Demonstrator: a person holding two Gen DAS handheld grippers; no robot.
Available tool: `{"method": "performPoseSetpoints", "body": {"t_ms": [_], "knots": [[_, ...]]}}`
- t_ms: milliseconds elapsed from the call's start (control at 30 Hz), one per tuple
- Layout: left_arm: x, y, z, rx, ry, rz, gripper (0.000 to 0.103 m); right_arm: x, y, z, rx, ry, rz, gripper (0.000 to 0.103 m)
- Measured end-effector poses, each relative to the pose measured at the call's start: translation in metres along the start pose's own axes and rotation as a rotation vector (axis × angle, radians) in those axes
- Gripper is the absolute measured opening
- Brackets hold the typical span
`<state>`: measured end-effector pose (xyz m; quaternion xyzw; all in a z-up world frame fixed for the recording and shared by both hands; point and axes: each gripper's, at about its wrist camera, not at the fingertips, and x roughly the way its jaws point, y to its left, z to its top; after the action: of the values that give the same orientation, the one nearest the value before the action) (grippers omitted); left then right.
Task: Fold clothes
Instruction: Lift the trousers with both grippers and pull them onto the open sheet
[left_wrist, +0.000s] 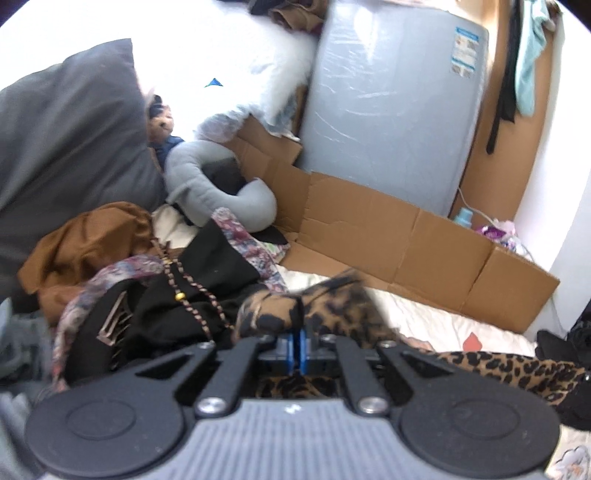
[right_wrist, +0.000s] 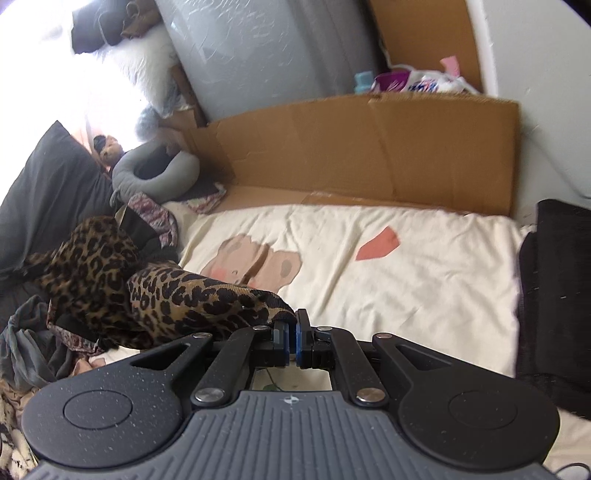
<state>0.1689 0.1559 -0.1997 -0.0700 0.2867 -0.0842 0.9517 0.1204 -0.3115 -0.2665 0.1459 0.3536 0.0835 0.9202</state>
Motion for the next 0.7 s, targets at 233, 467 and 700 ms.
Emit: {"method": "performPoseSetpoints", "body": {"t_ms": [233,467,700], "knots": [[-0.047,0.01,-0.007,-0.046,0.025,0.051,0.003,-0.038,-0.017,0.001,0.043,-0.012,-0.068,0.001],[-0.09,0.023,-0.019,-0.101,0.056,0.093,0.003,-0.073,-0.027,-0.009,0.054,-0.001,-0.117,0.001],[-0.128,0.029,-0.034,-0.141,0.105,0.111,0.003,-0.103,-0.033,-0.018,0.051,0.017,-0.158,0.001]]}}
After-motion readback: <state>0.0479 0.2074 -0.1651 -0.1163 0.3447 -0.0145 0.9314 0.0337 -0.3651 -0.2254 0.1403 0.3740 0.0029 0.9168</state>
